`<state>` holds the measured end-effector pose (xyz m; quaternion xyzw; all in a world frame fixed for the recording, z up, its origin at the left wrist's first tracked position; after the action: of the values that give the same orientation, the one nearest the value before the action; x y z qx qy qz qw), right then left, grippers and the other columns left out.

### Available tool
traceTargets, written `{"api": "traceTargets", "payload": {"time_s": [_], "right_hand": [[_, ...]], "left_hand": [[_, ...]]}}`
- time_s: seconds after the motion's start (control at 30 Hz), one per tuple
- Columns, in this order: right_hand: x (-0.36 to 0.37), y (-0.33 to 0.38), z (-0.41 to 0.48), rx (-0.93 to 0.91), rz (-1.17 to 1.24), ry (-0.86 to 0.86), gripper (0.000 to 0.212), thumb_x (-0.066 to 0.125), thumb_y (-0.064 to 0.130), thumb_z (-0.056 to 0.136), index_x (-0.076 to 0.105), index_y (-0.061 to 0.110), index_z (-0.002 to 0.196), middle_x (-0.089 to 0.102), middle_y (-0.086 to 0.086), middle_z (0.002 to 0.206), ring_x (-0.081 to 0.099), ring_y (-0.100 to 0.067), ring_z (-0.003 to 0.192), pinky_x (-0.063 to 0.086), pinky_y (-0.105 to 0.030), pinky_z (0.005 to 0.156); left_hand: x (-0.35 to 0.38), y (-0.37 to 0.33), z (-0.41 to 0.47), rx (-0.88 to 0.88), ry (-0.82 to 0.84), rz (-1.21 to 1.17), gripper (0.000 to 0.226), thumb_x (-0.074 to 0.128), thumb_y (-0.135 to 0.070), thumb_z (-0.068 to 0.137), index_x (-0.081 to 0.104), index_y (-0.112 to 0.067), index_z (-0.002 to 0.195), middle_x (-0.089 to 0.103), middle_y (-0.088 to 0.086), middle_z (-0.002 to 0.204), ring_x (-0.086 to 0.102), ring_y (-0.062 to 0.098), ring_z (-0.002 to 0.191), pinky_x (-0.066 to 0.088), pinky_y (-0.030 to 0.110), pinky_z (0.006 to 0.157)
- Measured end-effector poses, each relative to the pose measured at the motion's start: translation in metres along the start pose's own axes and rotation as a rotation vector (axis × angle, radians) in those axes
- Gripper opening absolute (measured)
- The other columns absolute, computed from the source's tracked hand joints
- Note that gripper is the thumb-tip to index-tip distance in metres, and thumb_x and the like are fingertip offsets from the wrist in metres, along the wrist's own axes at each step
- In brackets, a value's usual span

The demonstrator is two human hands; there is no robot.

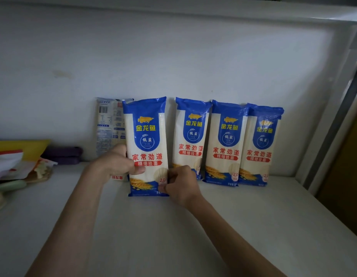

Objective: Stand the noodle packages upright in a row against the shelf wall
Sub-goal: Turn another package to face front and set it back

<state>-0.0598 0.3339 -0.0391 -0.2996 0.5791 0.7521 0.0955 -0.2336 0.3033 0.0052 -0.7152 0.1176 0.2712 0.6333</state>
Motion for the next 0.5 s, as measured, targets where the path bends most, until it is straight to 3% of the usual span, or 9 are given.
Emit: {"api": "traceTargets", "payload": {"time_s": [0.13, 0.3, 0.43, 0.5], "right_hand": [[0.002, 0.000, 0.001, -0.002, 0.010, -0.002, 0.040, 0.072, 0.012, 0.083, 0.064, 0.009, 0.122, 0.067, -0.005, 0.122, 0.062, -0.020, 0.112, 0.051, -0.025, 0.085], [0.002, -0.004, 0.007, 0.029, 0.069, -0.060, 0.035, 0.074, 0.013, 0.082, 0.068, 0.007, 0.115, 0.071, -0.006, 0.107, 0.065, -0.014, 0.094, 0.050, -0.015, 0.070], [0.000, -0.006, 0.010, 0.064, 0.117, -0.058, 0.033, 0.071, 0.009, 0.083, 0.068, 0.008, 0.116, 0.072, -0.005, 0.107, 0.063, -0.010, 0.091, 0.045, -0.010, 0.067], [0.001, -0.005, 0.010, 0.054, 0.096, -0.037, 0.033, 0.069, 0.007, 0.084, 0.067, 0.007, 0.117, 0.071, -0.006, 0.110, 0.062, -0.012, 0.093, 0.044, -0.010, 0.068]], "left_hand": [[0.000, 0.002, 0.006, 0.000, -0.158, -0.073, 0.037, 0.083, 0.001, 0.069, 0.068, -0.015, 0.098, 0.072, 0.004, 0.104, 0.065, 0.022, 0.101, 0.055, 0.041, 0.086], [0.010, 0.006, 0.012, 0.029, -0.358, -0.192, 0.035, 0.080, 0.002, 0.072, 0.069, -0.012, 0.102, 0.072, 0.006, 0.104, 0.067, 0.024, 0.100, 0.056, 0.044, 0.087], [0.022, 0.005, 0.013, 0.117, -0.441, -0.233, 0.039, 0.075, -0.002, 0.079, 0.062, -0.013, 0.114, 0.069, 0.005, 0.110, 0.065, 0.020, 0.099, 0.050, 0.028, 0.071], [0.024, 0.005, 0.014, 0.136, -0.443, -0.208, 0.039, 0.073, -0.005, 0.083, 0.058, -0.014, 0.117, 0.068, 0.005, 0.115, 0.063, 0.018, 0.099, 0.047, 0.026, 0.071]]}}
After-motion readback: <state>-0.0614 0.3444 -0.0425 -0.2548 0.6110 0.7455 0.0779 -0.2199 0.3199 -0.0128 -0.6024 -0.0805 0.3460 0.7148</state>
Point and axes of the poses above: each hand's wrist, its own z-axis towards the middle knuckle, its own x-axis out of the palm, y = z × x, the point moved 5 cm from there along z, towards the middle knuckle
